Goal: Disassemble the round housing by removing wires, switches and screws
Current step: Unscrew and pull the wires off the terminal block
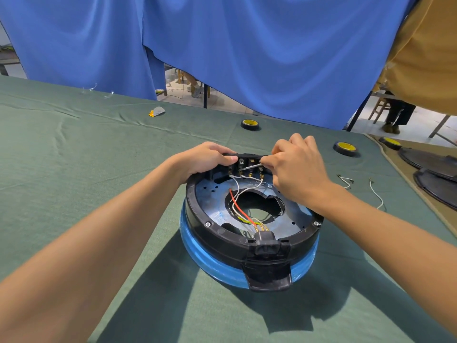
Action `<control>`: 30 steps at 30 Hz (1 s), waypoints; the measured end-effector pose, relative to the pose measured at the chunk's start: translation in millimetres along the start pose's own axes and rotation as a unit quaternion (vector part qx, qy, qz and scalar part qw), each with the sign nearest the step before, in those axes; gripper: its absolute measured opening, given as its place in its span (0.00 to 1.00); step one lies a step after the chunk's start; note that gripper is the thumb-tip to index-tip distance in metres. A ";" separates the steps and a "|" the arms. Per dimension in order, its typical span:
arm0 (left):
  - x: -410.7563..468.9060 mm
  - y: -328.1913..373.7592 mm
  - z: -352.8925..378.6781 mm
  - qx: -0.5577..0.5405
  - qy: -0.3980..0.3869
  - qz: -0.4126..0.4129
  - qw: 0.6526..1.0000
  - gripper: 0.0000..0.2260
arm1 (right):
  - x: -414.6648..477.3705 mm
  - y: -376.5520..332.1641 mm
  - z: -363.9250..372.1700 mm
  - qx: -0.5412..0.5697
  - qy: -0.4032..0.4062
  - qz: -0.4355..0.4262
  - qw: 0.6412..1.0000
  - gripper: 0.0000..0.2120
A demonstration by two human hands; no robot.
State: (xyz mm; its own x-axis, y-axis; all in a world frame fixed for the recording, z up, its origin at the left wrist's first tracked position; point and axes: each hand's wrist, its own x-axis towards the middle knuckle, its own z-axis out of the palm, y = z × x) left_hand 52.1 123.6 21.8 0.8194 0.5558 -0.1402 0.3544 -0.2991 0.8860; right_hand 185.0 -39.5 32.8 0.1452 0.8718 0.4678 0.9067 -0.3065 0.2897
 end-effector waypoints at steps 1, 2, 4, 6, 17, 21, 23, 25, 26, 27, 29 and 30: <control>0.2 0.0 0.3 0.001 -0.001 -0.001 1.000 0.13 | 0.1 0.8 -0.6 0.000 -0.002 -0.002 1.000 0.14; 0.0 0.1 0.3 0.003 0.000 0.000 1.000 0.13 | -0.1 1.6 -1.1 0.001 -0.003 -0.004 1.000 0.14; 0.0 -0.2 0.2 -0.002 0.001 0.002 1.000 0.13 | -0.7 3.0 -1.9 0.009 -0.004 -0.004 1.000 0.14; 0.0 -0.3 0.0 -0.004 0.002 0.002 1.000 0.13 | -1.2 3.8 -2.1 0.017 -0.002 -0.004 1.000 0.14; 0.2 -1.4 -0.3 -0.014 0.001 -0.001 1.000 0.13 | -1.4 2.3 -1.0 0.029 0.011 0.008 0.999 0.12; -1.5 -3.3 0.3 -0.046 0.015 0.006 0.999 0.12 | -2.1 1.5 -2.1 0.028 0.028 0.005 0.999 0.11; -2.7 -3.5 1.0 -0.041 0.037 0.019 0.998 0.11 | -3.3 2.6 -3.6 0.037 0.024 -0.003 0.999 0.10; -5.3 -3.7 -0.7 -0.037 0.059 0.030 0.997 0.10 | -5.0 3.9 -6.0 0.046 0.021 -0.016 0.999 0.10; -7.6 -4.2 -2.9 -0.047 0.060 0.031 0.997 0.10 | -5.8 5.1 -7.8 0.048 0.021 -0.023 0.998 0.10; -10.1 -5.7 -5.4 -0.064 0.053 0.030 0.996 0.09 | -6.3 6.6 -9.5 0.051 0.020 -0.030 0.998 0.10; -14.7 -10.8 -10.3 -0.092 0.037 0.024 0.995 0.11 | -5.4 10.7 -13.9 0.060 0.011 -0.040 0.997 0.11; -16.9 -14.2 -11.3 -0.102 0.034 0.024 0.994 0.11 | -3.8 12.6 -16.3 0.065 -0.001 -0.046 0.997 0.12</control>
State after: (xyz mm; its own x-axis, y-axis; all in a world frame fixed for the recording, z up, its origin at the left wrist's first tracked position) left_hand 28.2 127.2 16.5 0.7985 0.5977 -0.0723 0.2114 -0.1658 0.9632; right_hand 189.4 -52.9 48.3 0.0595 0.8951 0.4420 0.9597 -0.1731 0.2213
